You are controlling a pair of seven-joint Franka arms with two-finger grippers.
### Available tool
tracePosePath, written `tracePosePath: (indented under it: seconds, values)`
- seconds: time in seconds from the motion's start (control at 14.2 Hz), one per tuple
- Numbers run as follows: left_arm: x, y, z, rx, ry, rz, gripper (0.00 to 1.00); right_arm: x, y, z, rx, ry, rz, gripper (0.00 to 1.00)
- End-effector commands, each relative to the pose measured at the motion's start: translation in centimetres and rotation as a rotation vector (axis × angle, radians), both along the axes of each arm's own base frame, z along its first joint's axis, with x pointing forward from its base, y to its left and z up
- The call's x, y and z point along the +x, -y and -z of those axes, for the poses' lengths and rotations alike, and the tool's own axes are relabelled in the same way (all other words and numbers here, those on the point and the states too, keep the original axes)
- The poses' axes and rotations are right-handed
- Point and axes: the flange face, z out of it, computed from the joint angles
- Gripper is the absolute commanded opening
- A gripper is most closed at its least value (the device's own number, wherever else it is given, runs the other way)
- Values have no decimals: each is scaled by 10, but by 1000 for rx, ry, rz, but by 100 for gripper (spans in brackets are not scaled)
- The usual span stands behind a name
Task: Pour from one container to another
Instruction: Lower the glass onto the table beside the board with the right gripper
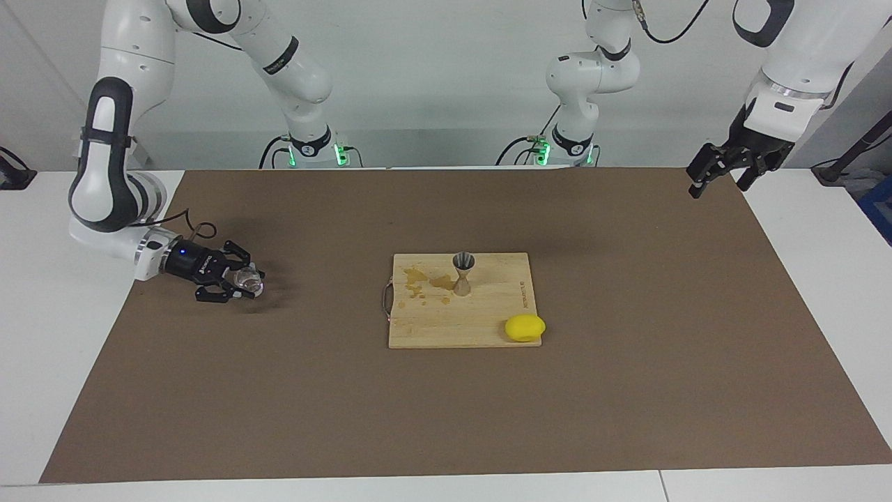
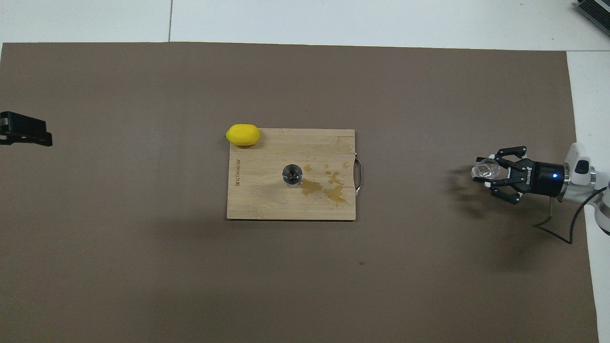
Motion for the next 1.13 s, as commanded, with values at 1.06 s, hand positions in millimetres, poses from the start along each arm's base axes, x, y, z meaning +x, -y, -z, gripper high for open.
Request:
tracePosePath:
  seconds: [1.06]
  values:
    - [0,-2,-7,7,11,3,100,0,6,41,34,88,-86,0]
